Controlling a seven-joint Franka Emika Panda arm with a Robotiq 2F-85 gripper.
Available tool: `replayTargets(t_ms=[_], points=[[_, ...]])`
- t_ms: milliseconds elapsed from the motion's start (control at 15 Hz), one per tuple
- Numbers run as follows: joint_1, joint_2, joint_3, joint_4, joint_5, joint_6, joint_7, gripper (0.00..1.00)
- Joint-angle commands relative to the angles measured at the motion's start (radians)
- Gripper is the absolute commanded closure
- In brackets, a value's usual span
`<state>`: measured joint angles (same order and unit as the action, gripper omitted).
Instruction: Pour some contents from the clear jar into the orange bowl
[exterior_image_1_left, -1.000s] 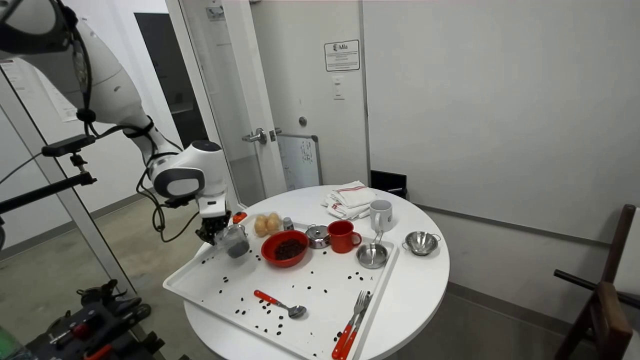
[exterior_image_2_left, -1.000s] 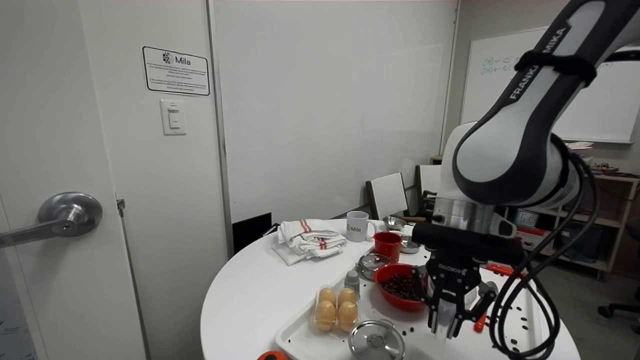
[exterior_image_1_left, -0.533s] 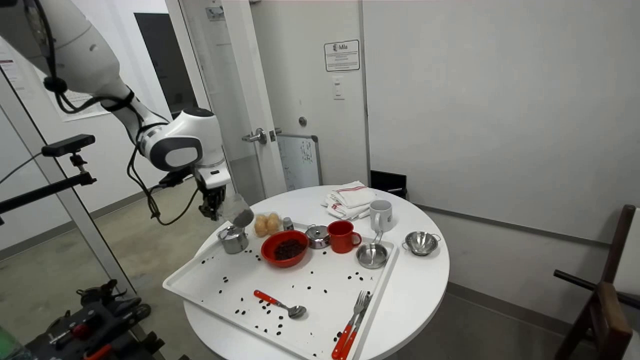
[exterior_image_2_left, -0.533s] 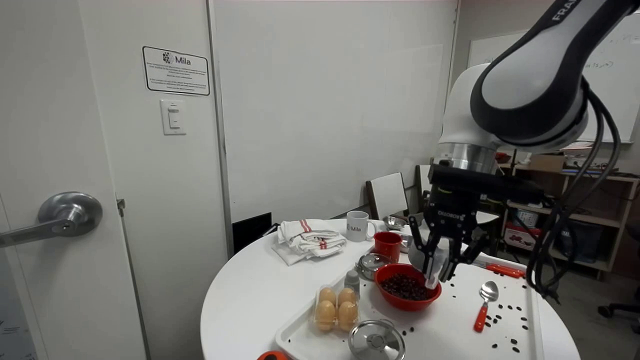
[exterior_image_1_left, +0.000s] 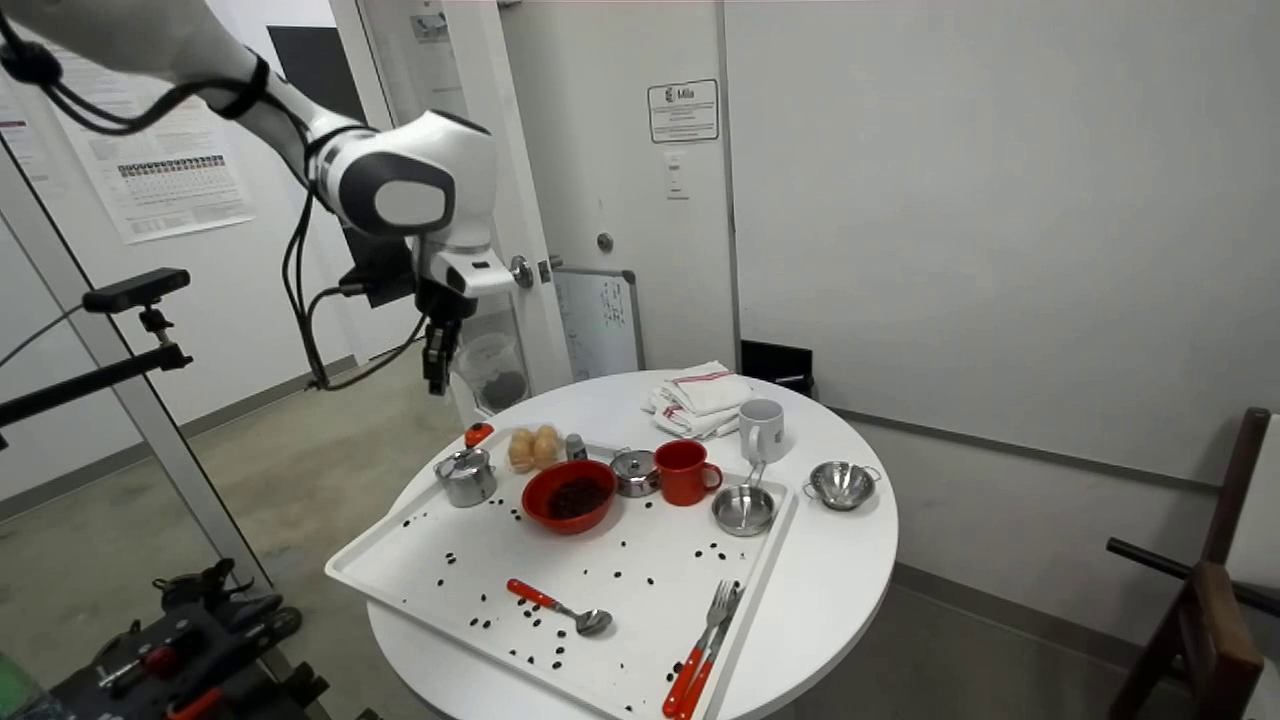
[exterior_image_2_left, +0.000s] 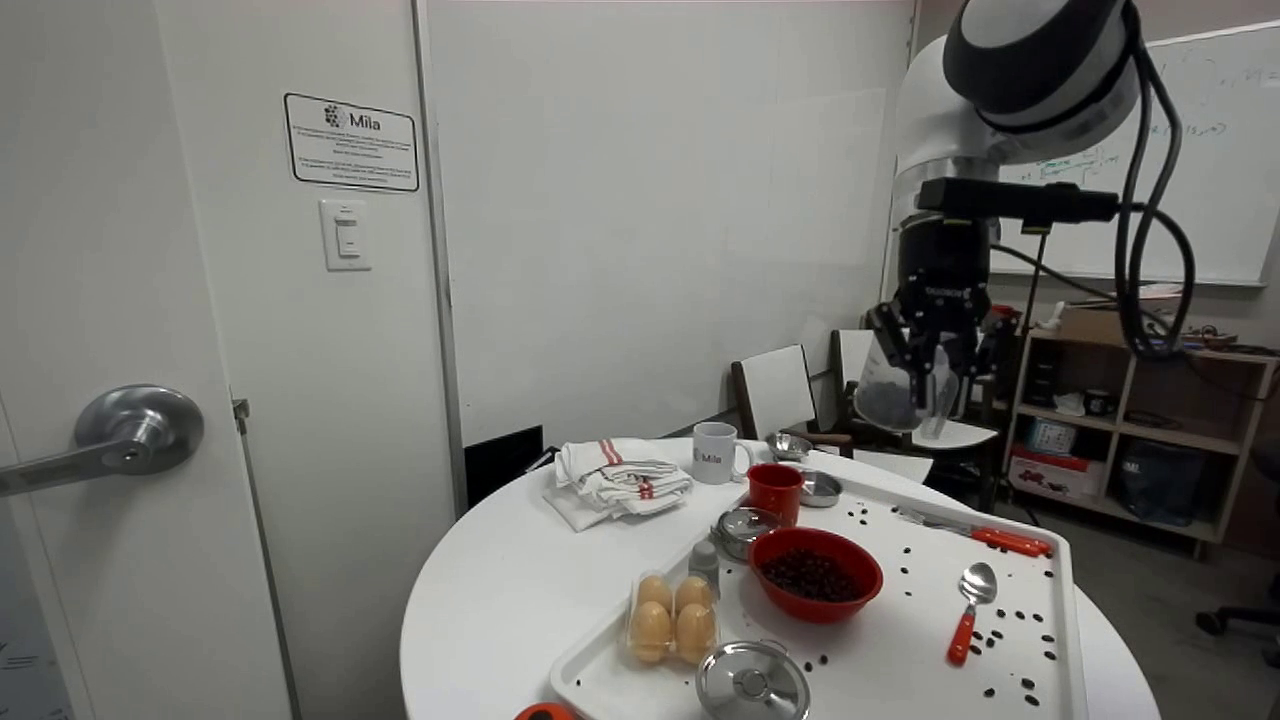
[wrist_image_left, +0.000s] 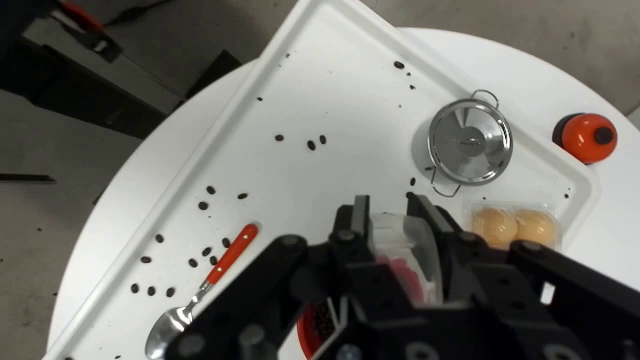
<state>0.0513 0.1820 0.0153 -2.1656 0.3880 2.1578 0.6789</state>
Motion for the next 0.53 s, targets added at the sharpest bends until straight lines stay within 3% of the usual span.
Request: replayTargets(t_ms=[0, 133, 200, 267, 400, 467], points=[[-0.016, -0.004, -0.013, 0.147, -0.087, -0.268, -0.025, 0.92], [-0.011, 0.011, -0.006, 0.220, -0.109, -0.366, -0.046, 0.92], [-0.013, -0.014, -0.013, 0.142, -0.076, -0.275, -0.024, 0.91], [-0.012, -0.015, -0.012, 0.159, -0.077, -0.291, -0.023, 0.75], [-0.012, -0.013, -0.012, 0.153, -0.077, -0.287, -0.023, 0.75], [-0.007, 0.033, -0.004, 0.172, -0.067, -0.294, -0.035, 0.91]])
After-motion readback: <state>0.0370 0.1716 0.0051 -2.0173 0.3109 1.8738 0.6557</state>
